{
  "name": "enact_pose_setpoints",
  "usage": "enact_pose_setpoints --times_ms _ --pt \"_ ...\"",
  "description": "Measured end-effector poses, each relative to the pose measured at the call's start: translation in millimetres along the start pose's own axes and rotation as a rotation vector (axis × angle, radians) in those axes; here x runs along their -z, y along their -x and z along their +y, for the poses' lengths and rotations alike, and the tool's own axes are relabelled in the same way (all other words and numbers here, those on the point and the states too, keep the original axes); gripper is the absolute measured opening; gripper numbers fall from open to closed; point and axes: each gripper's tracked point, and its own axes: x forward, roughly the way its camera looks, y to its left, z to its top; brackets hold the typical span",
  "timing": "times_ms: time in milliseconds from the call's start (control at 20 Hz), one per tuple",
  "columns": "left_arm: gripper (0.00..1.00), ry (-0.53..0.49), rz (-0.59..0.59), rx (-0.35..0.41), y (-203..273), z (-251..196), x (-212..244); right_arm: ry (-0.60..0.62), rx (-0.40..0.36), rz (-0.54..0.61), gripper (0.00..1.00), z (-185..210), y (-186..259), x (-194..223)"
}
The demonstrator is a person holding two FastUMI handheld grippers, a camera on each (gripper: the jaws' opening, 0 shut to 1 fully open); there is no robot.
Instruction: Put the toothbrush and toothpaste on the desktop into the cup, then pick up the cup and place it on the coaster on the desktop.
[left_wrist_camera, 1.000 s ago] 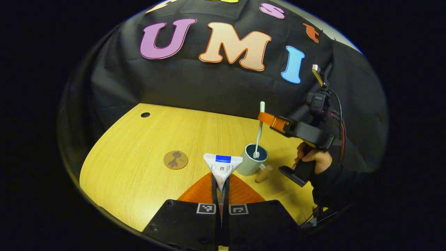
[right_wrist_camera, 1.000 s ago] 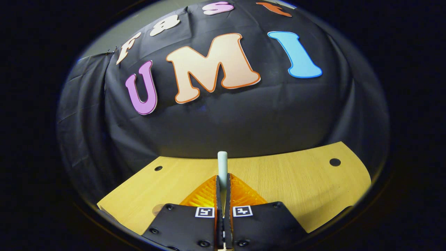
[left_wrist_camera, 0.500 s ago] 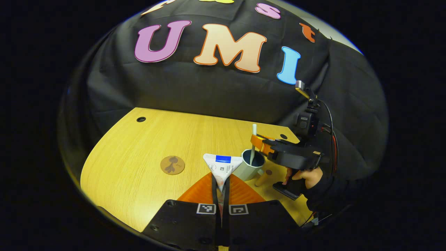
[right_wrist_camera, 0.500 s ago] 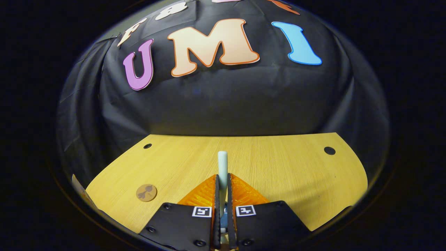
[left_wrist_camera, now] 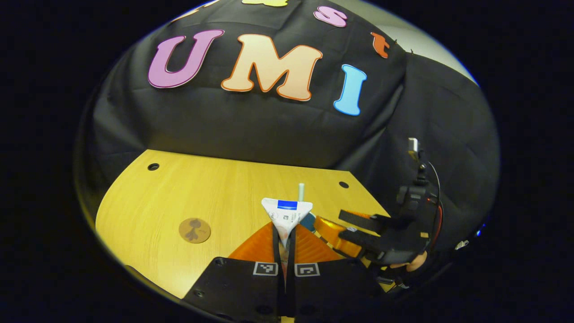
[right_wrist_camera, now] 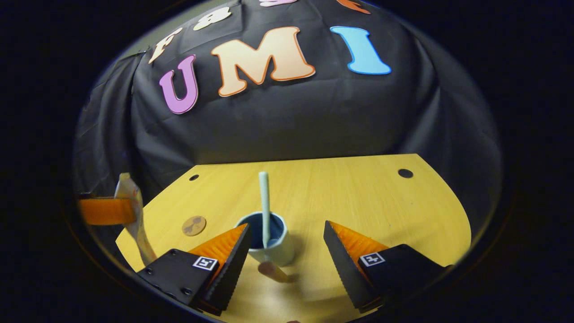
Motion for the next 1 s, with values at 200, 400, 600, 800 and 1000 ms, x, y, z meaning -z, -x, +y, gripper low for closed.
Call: enact_pose_setpoints --times_ms 200,400,600,800,1000 --pt "0.00 -0.006 -0.052 0.056 -33 -12 -17 -0.070 0.086 0.026 0.99 -43 40 21" --pt "0.00 -0.009 -0.136 0.126 -65 -31 -37 -0.098 0.156 0.070 0.99 -73 70 53" --pt "0.00 -0.029 -0.154 0.114 -99 -33 -39 -0.095 0.173 0.108 0.99 -81 91 72" --pt "0.00 0.012 -0.149 0.080 -123 -27 -31 -0.082 0.170 0.131 0.99 -83 100 80" --pt "0.00 -0.001 -0.127 0.021 -137 -23 -10 -0.102 0.169 0.132 0.99 -89 98 76"
